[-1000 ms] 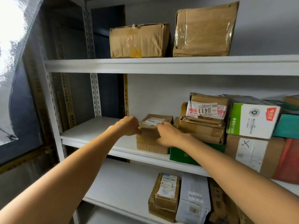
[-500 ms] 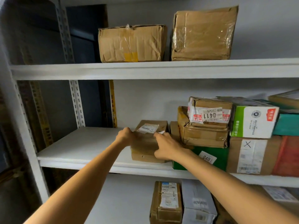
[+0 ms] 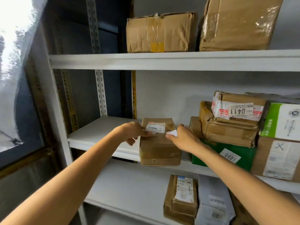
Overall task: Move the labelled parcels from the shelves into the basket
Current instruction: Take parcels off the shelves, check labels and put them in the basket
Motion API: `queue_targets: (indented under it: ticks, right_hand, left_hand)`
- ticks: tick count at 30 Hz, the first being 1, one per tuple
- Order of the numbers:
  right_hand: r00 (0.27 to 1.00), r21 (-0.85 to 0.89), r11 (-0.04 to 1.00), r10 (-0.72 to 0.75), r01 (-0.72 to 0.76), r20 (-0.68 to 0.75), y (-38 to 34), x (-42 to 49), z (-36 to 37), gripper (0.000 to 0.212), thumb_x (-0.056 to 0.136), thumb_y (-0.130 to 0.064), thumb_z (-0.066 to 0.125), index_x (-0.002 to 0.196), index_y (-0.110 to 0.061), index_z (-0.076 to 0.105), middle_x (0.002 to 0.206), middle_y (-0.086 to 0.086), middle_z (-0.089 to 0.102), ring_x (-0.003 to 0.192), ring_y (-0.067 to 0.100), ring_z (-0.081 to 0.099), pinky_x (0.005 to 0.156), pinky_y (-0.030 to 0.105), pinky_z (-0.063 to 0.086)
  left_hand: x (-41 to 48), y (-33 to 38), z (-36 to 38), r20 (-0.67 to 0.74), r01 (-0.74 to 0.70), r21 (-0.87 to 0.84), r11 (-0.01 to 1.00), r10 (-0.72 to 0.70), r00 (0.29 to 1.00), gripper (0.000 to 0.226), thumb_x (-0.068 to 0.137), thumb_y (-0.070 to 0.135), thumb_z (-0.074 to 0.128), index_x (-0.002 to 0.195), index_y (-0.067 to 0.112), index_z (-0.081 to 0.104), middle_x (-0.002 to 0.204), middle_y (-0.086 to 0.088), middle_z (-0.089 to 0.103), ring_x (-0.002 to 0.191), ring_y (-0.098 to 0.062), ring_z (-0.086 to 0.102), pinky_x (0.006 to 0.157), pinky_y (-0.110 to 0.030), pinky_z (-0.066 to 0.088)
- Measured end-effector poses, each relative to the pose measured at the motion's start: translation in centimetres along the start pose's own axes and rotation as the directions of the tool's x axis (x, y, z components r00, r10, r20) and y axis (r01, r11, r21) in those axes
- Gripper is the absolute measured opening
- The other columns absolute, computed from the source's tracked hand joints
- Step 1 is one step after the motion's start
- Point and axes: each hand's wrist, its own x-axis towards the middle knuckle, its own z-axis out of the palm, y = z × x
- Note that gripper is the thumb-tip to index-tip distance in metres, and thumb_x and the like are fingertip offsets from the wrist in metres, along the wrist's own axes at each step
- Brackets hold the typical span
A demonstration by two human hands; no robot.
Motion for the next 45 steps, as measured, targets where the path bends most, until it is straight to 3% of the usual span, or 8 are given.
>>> queue_targets:
  ticks: [8,12,18,24,29,32,39,45]
  right_hand:
    - [0.899,0.197,0.975,0.010,-0.107,0.437,-0.3,0.3,-0.7,0.058,0.079,-0.009,0.077,0.126,-0.014,0.043,0.125,-0.006,0.052,0.119,0.013,0.047,0.099,0.021,0.033]
    - [0.959,0.348,0.930,0.015,-0.117,0.284,1.1,0.3,2.1,0.128,0.061,-0.010,0.089,0.153,-0.014,0.001,0.143,0.003,0.047,0.135,0.027,0.040,0.111,0.040,0.036]
    - [0.987,0.402,0.907,0.069,-0.123,0.146,2.5,-2.9,4.7,0.123,0.059,-0.021,0.091,0.152,-0.010,0.012,0.144,0.010,0.045,0.132,0.028,0.044,0.105,0.044,0.043]
    - [0.999,0.569,0.823,-0.029,0.004,0.035,5.7,-11.6,8.2,0.068,0.067,-0.004,0.085,0.119,-0.012,0.042,0.104,-0.005,0.052,0.089,0.004,0.051,0.061,0.000,0.039]
    - [0.995,0.720,0.688,-0.063,0.096,-0.073,11.1,-19.2,12.8,0.087,0.058,0.002,0.089,0.126,-0.024,0.041,0.125,0.005,0.057,0.113,0.015,0.059,0.091,0.030,0.054]
    - [0.993,0.783,0.611,-0.082,0.119,-0.088,13.0,-21.9,13.1,0.086,0.061,0.013,0.082,0.130,-0.022,0.044,0.126,0.002,0.058,0.115,0.010,0.059,0.088,0.024,0.054]
    - [0.922,0.924,0.103,0.166,-0.369,0.350,17.1,-20.9,13.1,0.034,0.079,-0.024,0.063,0.111,-0.012,0.062,0.093,0.001,0.074,0.086,0.019,0.071,0.064,0.030,0.059]
    - [0.869,0.869,0.115,0.185,-0.482,0.458,17.7,-21.6,15.0,0.022,0.096,-0.019,0.050,0.114,-0.013,0.062,0.099,0.004,0.074,0.092,0.021,0.071,0.070,0.033,0.060]
  left_hand:
    - [-0.3,-3.8,1.1,0.177,0.039,-0.335,0.942,0.022,0.984,0.061,0.081,0.003,0.071,0.135,0.018,0.046,0.115,-0.006,0.059,0.102,-0.030,0.063,0.087,-0.050,0.054]
    - [-1.1,-6.3,2.9,0.088,0.030,-0.529,0.848,0.019,0.996,0.085,0.080,0.003,0.071,0.145,0.039,0.029,0.127,-0.011,0.054,0.105,-0.034,0.061,0.075,-0.042,0.058]
    - [-3.5,-7.9,5.0,-0.040,-0.036,-0.549,0.835,0.017,0.999,0.084,0.078,-0.006,0.070,0.144,0.030,0.033,0.120,-0.006,0.061,0.107,-0.029,0.059,0.079,-0.045,0.056]
    - [-8.2,-12.0,11.3,-0.137,-0.152,-0.586,0.796,0.088,0.987,0.078,0.061,0.005,0.073,0.131,0.017,0.043,0.118,-0.009,0.066,0.107,-0.026,0.065,0.093,-0.053,0.050]
    - [-11.3,-16.2,18.4,-0.241,-0.250,-0.614,0.749,0.125,0.963,0.084,0.065,-0.017,0.073,0.134,0.012,0.033,0.121,-0.019,0.059,0.109,-0.027,0.064,0.080,-0.041,0.058]
    - [-13.3,-17.4,22.2,-0.244,-0.253,-0.609,0.752,0.126,0.962,0.086,0.071,-0.013,0.073,0.140,0.014,0.029,0.123,-0.010,0.060,0.112,-0.018,0.062,0.085,-0.037,0.057]
    - [-15.3,-15.2,24.8,-0.137,-0.359,-0.327,0.874,0.332,0.933,0.109,0.061,0.049,0.077,0.145,0.054,0.008,0.142,0.013,0.018,0.131,0.001,0.028,0.100,-0.012,0.039]
    - [-14.6,-14.0,25.5,-0.044,-0.156,-0.207,0.966,0.150,0.988,0.126,0.048,0.066,0.076,0.142,0.059,-0.007,0.149,0.018,0.002,0.139,-0.016,0.022,0.111,-0.036,0.037]
